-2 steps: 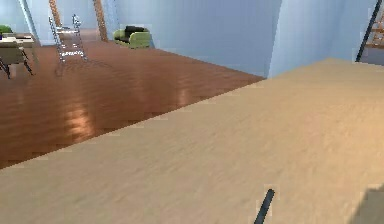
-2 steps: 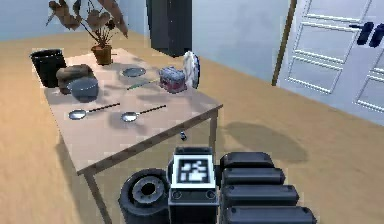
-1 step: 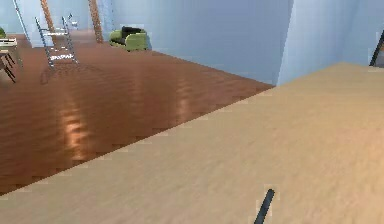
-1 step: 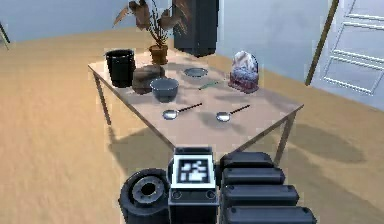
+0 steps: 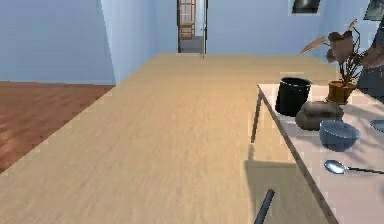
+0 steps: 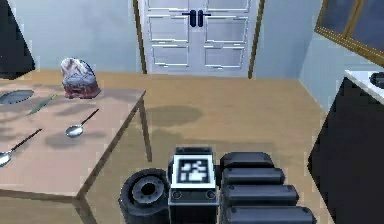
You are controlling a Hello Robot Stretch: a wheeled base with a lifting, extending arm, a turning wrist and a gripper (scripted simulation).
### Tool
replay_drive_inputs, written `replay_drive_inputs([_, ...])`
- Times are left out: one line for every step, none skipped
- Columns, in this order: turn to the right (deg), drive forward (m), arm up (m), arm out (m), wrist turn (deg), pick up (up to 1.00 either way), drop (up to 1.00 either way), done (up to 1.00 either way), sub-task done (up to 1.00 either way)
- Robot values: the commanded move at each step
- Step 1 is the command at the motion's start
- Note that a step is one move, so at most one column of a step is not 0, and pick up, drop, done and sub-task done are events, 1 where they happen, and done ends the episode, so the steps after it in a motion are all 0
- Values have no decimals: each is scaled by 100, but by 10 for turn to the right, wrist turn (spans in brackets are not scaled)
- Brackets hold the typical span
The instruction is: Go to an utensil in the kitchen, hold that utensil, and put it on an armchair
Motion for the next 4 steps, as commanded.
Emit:
replay_drive_inputs([0,25,0,0,0,0,0,0,0])
replay_drive_inputs([0,100,0,0,0,0,0,0,0])
replay_drive_inputs([0,100,0,0,0,0,0,0,0])
replay_drive_inputs([0,100,0,0,0,0,0,0,0])
